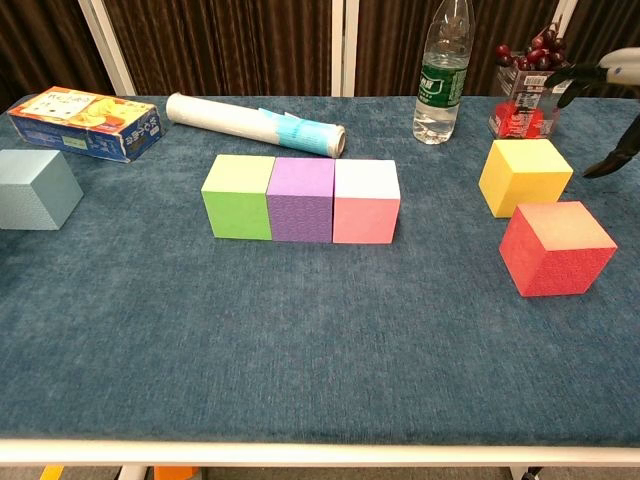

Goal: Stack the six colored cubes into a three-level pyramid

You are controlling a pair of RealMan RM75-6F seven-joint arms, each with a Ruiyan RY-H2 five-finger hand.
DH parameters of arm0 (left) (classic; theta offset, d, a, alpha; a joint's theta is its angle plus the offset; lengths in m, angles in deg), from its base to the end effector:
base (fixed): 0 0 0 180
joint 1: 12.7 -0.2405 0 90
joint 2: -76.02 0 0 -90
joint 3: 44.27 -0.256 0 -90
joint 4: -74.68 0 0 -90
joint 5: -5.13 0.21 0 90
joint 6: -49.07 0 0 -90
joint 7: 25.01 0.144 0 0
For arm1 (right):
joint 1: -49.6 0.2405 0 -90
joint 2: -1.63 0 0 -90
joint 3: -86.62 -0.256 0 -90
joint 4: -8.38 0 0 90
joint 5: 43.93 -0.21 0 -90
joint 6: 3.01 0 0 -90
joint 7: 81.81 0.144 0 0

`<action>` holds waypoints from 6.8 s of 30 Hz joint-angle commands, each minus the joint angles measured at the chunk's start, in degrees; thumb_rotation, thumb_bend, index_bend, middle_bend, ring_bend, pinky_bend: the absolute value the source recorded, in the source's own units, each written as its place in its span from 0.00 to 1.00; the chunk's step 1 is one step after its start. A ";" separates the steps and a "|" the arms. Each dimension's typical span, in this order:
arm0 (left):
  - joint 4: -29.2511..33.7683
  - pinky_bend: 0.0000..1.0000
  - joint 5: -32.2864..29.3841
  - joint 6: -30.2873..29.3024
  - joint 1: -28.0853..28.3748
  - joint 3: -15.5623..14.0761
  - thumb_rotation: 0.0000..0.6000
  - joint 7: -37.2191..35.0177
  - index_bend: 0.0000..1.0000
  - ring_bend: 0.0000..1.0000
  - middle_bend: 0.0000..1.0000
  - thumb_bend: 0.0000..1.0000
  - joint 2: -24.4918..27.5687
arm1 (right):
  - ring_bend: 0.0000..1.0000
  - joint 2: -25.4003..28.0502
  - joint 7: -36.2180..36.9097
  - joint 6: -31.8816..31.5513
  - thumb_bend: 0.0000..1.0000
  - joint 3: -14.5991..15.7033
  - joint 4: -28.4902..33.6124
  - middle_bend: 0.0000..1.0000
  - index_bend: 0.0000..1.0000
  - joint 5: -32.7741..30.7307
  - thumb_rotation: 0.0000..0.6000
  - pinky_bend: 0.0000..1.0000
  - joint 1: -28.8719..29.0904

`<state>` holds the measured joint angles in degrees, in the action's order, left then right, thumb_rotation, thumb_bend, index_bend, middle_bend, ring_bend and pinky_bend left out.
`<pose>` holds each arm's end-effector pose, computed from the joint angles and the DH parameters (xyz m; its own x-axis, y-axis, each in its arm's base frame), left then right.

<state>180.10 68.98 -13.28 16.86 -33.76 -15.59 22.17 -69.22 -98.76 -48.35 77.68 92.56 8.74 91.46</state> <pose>-0.2167 0.3114 0.1732 0.4224 0.1329 0.8966 0.9048 -0.1207 -0.4083 -0.2308 -0.3781 0.0840 0.5170 -0.3354 0.7875 -0.8546 -0.1507 0.4969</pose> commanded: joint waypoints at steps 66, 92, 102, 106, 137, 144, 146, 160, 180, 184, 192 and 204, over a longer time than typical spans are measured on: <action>-1.71 0.04 2.12 3.87 2.71 -1.02 1.00 -1.02 0.18 0.18 0.22 0.15 -2.21 | 0.05 -2.80 -1.24 0.20 0.13 -7.10 9.42 0.28 0.33 -3.97 1.00 0.00 10.03; -1.40 0.04 3.32 2.92 2.07 -1.30 1.00 -2.30 0.18 0.18 0.22 0.15 -2.04 | 0.09 -11.38 -18.66 -15.18 0.13 -6.30 20.00 0.34 0.33 -25.23 1.00 0.00 20.10; -1.88 0.04 3.27 2.90 1.93 -1.30 1.00 -2.76 0.18 0.18 0.22 0.15 -2.24 | 0.09 -14.00 -19.23 -15.08 0.13 -6.32 17.20 0.33 0.29 -26.31 1.00 0.00 21.71; -2.20 0.04 3.28 3.02 1.87 -1.35 1.00 -3.07 0.18 0.18 0.22 0.15 -2.28 | 0.09 -14.67 -19.23 -15.07 0.13 -6.43 16.57 0.32 0.25 -26.35 1.00 0.00 22.08; -1.25 0.04 2.42 1.65 0.76 -1.30 1.00 -2.42 0.18 0.18 0.22 0.15 -1.95 | 0.00 -11.44 12.84 4.22 0.01 -6.27 3.52 0.16 0.00 1.02 1.00 0.00 13.15; -0.81 0.04 1.73 1.60 0.65 -1.23 1.00 -2.02 0.18 0.18 0.22 0.15 -1.69 | 0.00 -13.30 21.85 8.11 0.01 -6.47 -1.46 0.19 0.00 9.27 1.00 0.00 12.88; -0.86 0.04 1.53 1.67 0.63 -1.23 1.00 -2.00 0.18 0.18 0.22 0.15 -1.63 | 0.00 -13.58 23.92 8.20 0.01 -6.43 -2.10 0.19 0.00 11.33 1.00 0.00 12.59; -1.42 0.04 1.44 1.92 0.60 -1.18 1.00 -2.49 0.18 0.18 0.22 0.15 -1.98 | 0.02 -16.39 32.12 4.59 0.07 -6.15 -6.34 0.33 0.15 18.81 1.00 0.00 11.21; -2.09 0.04 2.29 2.25 0.98 -0.84 1.00 -3.30 0.18 0.18 0.22 0.15 -2.33 | 0.11 -20.72 21.24 -9.21 0.12 -6.79 -0.31 0.44 0.25 12.53 1.00 0.00 5.41; -2.22 0.04 2.35 2.30 1.00 -0.85 1.00 -3.35 0.18 0.18 0.22 0.15 -2.42 | 0.11 -22.14 19.98 -10.08 0.12 -7.11 -0.12 0.45 0.25 11.37 1.00 0.00 5.14; -2.50 0.04 2.42 2.25 0.80 -0.96 1.00 -3.74 0.18 0.18 0.22 0.15 -2.52 | 0.11 -23.70 18.29 -10.68 0.12 -7.47 -0.32 0.44 0.25 10.21 1.00 0.00 4.79; -2.99 0.04 2.81 2.41 0.73 -1.01 1.00 -4.45 0.18 0.18 0.22 0.15 -2.75 | 0.11 -24.22 16.66 -10.23 0.12 -7.73 -0.55 0.44 0.25 9.60 1.00 0.00 4.61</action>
<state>177.11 71.79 -10.88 17.59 -34.77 -20.03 19.42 -93.42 -82.06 -58.57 69.95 91.98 18.33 96.09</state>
